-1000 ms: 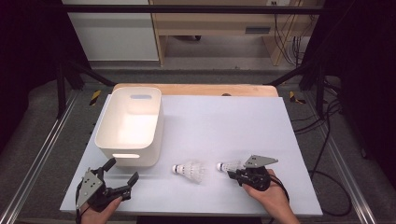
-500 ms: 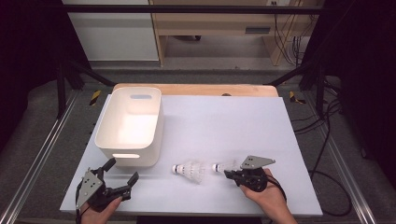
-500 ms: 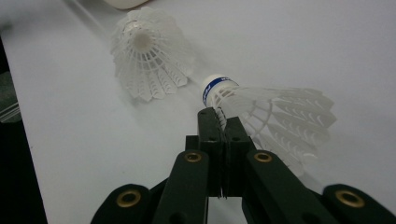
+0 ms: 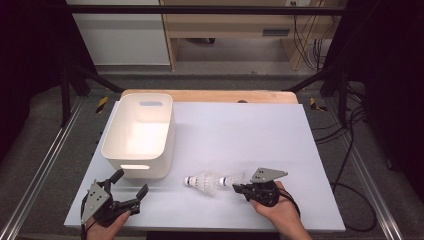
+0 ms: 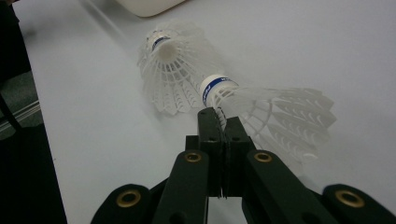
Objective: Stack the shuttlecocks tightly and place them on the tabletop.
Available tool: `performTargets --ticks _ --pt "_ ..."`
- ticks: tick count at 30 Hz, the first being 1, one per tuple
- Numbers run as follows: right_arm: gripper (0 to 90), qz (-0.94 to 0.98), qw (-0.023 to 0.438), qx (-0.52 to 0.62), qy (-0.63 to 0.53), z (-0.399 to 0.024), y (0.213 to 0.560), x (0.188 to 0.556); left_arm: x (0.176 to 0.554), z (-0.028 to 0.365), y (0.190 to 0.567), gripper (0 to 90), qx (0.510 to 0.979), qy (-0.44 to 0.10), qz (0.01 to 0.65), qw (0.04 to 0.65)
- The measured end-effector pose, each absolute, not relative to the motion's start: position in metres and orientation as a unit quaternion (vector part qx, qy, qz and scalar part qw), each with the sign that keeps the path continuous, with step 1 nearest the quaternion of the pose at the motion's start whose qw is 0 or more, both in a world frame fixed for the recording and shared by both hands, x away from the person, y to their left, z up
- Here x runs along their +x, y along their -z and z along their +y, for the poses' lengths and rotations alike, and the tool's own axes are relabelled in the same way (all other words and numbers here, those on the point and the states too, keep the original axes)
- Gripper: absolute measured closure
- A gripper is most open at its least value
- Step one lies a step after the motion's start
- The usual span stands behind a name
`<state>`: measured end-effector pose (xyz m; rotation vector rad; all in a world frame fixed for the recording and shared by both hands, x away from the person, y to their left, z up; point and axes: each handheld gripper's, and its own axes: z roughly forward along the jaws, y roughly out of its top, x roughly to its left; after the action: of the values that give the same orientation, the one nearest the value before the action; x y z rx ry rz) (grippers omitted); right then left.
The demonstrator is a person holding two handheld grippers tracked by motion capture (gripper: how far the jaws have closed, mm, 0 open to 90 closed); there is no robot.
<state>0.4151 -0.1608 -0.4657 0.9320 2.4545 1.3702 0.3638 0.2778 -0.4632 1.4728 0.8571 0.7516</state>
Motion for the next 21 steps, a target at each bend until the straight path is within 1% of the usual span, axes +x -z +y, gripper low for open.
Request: performTargets --ticks 21 --pt "89.7 0.828 0.078 0.296 -0.470 -0.139 0.469 0.417 0.364 0.278 0.463 3.4 0.636 -0.324 0.368 0.596"
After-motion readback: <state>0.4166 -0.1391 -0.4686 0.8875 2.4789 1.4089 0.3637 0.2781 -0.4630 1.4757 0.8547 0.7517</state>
